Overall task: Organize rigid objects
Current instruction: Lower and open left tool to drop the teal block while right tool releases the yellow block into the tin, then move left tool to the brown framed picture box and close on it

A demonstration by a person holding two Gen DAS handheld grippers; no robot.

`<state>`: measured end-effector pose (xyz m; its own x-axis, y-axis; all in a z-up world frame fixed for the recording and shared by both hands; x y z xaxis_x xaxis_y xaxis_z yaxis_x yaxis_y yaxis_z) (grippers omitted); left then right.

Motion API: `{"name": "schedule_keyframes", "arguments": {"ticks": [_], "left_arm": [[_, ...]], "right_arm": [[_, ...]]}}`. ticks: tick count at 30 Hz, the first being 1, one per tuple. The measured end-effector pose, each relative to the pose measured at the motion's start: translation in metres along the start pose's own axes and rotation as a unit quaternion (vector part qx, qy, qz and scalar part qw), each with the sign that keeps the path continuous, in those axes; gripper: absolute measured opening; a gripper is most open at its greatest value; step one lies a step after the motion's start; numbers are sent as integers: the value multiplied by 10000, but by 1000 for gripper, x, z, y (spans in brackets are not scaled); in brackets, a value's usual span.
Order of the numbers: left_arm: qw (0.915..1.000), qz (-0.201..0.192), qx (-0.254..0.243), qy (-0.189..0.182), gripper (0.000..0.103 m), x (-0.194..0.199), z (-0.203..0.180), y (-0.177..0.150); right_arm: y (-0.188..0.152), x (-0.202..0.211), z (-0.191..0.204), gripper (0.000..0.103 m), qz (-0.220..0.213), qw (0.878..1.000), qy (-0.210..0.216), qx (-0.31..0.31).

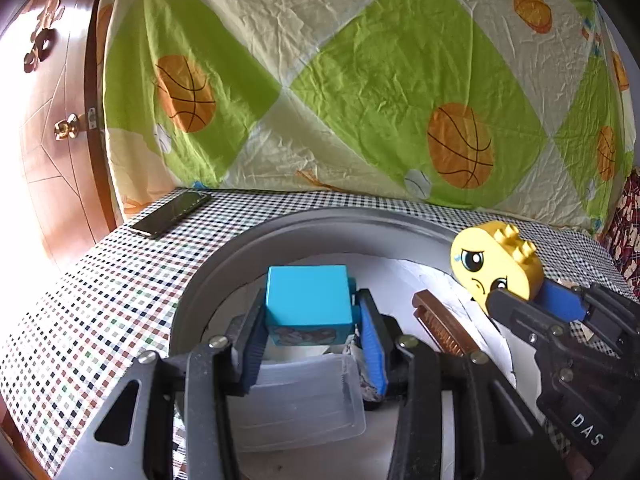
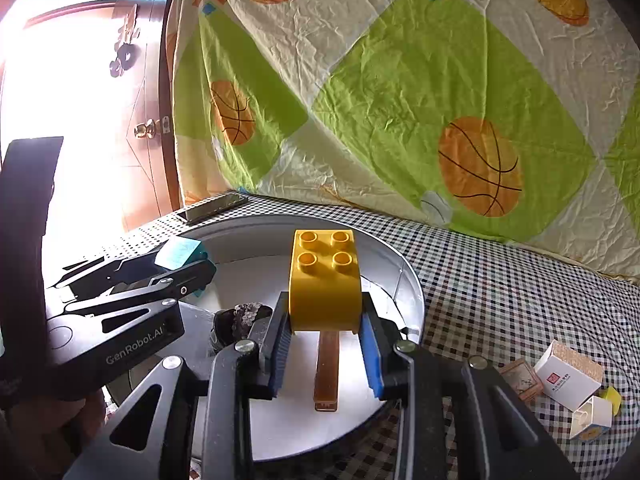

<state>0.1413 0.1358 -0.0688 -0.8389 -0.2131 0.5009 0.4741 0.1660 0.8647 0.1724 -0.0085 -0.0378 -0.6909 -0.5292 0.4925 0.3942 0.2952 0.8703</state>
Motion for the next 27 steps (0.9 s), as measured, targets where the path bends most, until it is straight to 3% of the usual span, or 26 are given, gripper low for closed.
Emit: {"name": "schedule_keyframes", "arguments": {"ticks": [7,10,12,15,19,23,26,27], "left_arm": [[9997,63,-60,222,43,-2,9,5],[9995,15,-34,309,58,0,13,7],[9992,-58,27,383,78,4,15,7],[9987,-151,128,462,91,11,18,5],[9990,-260,183,322,91,21,9,3],[9993,-383,-20,-2,91,34,-26,0],[9977,-441,-410,-306,94,40,-68,-5],[9972,-512,-339,-425,96,41,-80,-7]], "right_arm": [[10,-19,6,34,302,9993,203,40],[12,-22,6,35,316,9988,362,-79],[13,-17,5,39,237,9991,344,-118],[11,-5,-3,44,126,9993,303,-187],[1,24,-30,45,-57,9995,57,-296],[-14,54,-71,46,-182,9980,-277,-533],[-32,74,-106,60,-217,9949,-710,-683],[-38,80,-118,62,-225,9933,-864,-736]]}}
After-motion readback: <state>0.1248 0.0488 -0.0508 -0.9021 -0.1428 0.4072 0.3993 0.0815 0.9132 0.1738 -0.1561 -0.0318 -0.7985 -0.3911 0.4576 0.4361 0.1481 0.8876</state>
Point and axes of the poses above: each gripper's, at about its wrist camera, not at the fingertips, and x roughly against the way its jaws point, z to its left, y to its top, the point moved 3 cm from there along -x, roughly the way its jaws point
